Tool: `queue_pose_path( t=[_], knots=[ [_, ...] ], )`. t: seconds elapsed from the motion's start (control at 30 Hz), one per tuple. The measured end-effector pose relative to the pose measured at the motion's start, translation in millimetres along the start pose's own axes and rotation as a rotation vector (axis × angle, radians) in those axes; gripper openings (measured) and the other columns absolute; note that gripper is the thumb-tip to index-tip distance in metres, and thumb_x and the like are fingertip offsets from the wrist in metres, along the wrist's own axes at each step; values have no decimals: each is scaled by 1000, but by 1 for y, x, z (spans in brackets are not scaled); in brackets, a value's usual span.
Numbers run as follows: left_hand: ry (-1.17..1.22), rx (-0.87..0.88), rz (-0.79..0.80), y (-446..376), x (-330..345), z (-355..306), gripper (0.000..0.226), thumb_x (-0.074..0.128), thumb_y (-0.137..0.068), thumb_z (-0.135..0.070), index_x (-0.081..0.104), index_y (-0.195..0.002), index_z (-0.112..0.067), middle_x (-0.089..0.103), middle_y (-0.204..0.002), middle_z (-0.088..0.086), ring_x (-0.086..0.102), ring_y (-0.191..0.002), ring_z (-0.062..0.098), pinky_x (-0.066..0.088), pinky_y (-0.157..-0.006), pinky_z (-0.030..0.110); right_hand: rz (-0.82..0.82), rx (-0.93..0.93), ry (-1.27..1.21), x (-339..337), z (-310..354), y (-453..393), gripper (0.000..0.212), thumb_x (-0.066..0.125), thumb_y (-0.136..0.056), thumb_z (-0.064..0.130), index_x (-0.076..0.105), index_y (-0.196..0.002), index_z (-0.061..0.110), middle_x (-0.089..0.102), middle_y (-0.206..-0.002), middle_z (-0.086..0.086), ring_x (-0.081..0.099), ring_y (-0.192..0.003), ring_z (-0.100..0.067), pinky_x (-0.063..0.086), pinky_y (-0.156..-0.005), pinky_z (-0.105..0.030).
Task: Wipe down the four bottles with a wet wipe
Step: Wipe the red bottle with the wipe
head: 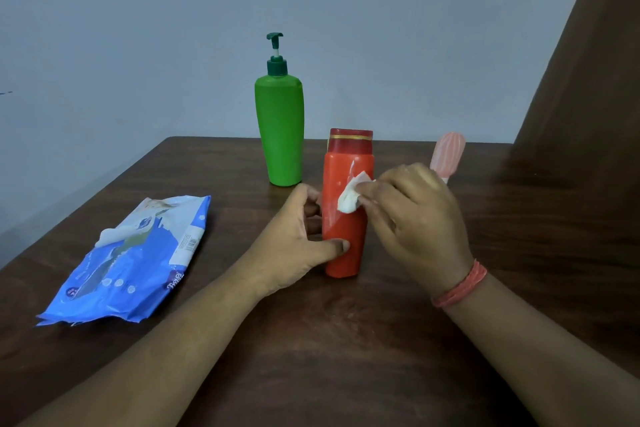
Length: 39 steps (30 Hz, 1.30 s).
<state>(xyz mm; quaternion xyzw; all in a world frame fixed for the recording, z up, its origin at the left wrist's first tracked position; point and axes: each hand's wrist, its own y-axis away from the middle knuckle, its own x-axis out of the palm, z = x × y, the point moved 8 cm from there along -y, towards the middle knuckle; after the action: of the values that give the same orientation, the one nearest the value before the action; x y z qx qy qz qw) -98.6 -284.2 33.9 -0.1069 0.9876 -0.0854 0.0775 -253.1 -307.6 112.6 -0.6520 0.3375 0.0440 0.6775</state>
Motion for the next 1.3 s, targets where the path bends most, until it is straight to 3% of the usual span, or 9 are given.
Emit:
queue_pose_path(
  t=[0.23, 0.37, 0.5, 0.67, 0.8, 0.9, 1.07, 1.2, 1.3],
  knots=[
    [-145, 38, 37, 1, 9, -7, 48, 83, -63, -39, 53, -99, -46, 65, -122, -4, 65, -117, 19, 56, -97, 49, -126, 61, 64, -19, -13, -6, 15, 64, -98, 20, 74, -102, 8, 70, -95, -10, 62, -89, -30, 49, -75, -47],
    [-141, 38, 29, 1, 10, -6, 49, 82, -68, -27, 53, -104, -45, 66, -121, -6, 66, -114, 15, 57, -96, 46, -42, -58, 56, -9, 5, -1, 15, 65, -97, 18, 74, -102, 7, 69, -94, -10, 61, -88, -31, 47, -74, -48],
    [-195, 42, 23, 2, 12, -9, 50, 82, -66, -36, 52, -104, -49, 65, -122, -8, 65, -116, 14, 56, -97, 44, -107, 65, 79, -20, -19, -5, 14, 64, -98, 18, 74, -103, 9, 69, -95, -10, 61, -89, -32, 47, -76, -49],
    [-197, 62, -26, 5, 10, -10, 53, 80, -80, -6, 54, -118, -32, 69, -116, -12, 67, -111, 8, 55, -99, 42, 97, -202, 37, 7, 19, 5, 13, 65, -95, 17, 75, -100, 11, 66, -90, -6, 60, -87, -31, 44, -72, -47],
    [-267, 60, -96, 5, 6, -11, 53, 80, -81, -13, 57, -124, -34, 69, -114, -13, 67, -105, 5, 57, -96, 38, 28, -45, 67, -2, -4, -2, 15, 66, -95, 18, 74, -103, 10, 66, -92, -7, 58, -86, -32, 45, -72, -49],
    [-287, 76, -126, 6, 4, -12, 50, 79, -81, -13, 60, -124, -29, 71, -112, -14, 66, -105, 3, 56, -94, 33, 150, -175, 38, 14, 16, 7, 14, 66, -94, 18, 75, -103, 12, 65, -89, -5, 57, -84, -31, 43, -69, -44],
    [-361, 50, -153, 7, 5, -13, 59, 80, -82, -18, 43, -125, -35, 66, -114, -18, 62, -104, 0, 48, -82, 15, 72, 15, 138, 4, -16, 0, 13, 65, -92, 15, 75, -100, 11, 64, -87, -9, 56, -83, -35, 47, -71, -50],
    [-395, 85, -211, 11, 4, -18, 60, 79, -81, -16, 40, -123, -32, 65, -102, -18, 63, -95, -7, 51, -70, 16, 252, -246, 37, 31, 28, 9, 21, 56, -93, 15, 73, -105, 14, 59, -88, -6, 54, -86, -30, 43, -72, -45],
    [-410, 86, -226, 11, 4, -20, 61, 80, -82, -17, 37, -121, -35, 67, -105, -17, 66, -97, 0, 50, -74, 12, 201, -142, 146, 20, 7, -1, 21, 60, -90, 14, 74, -106, 18, 58, -89, -6, 53, -87, -32, 40, -74, -46]
  ],
)
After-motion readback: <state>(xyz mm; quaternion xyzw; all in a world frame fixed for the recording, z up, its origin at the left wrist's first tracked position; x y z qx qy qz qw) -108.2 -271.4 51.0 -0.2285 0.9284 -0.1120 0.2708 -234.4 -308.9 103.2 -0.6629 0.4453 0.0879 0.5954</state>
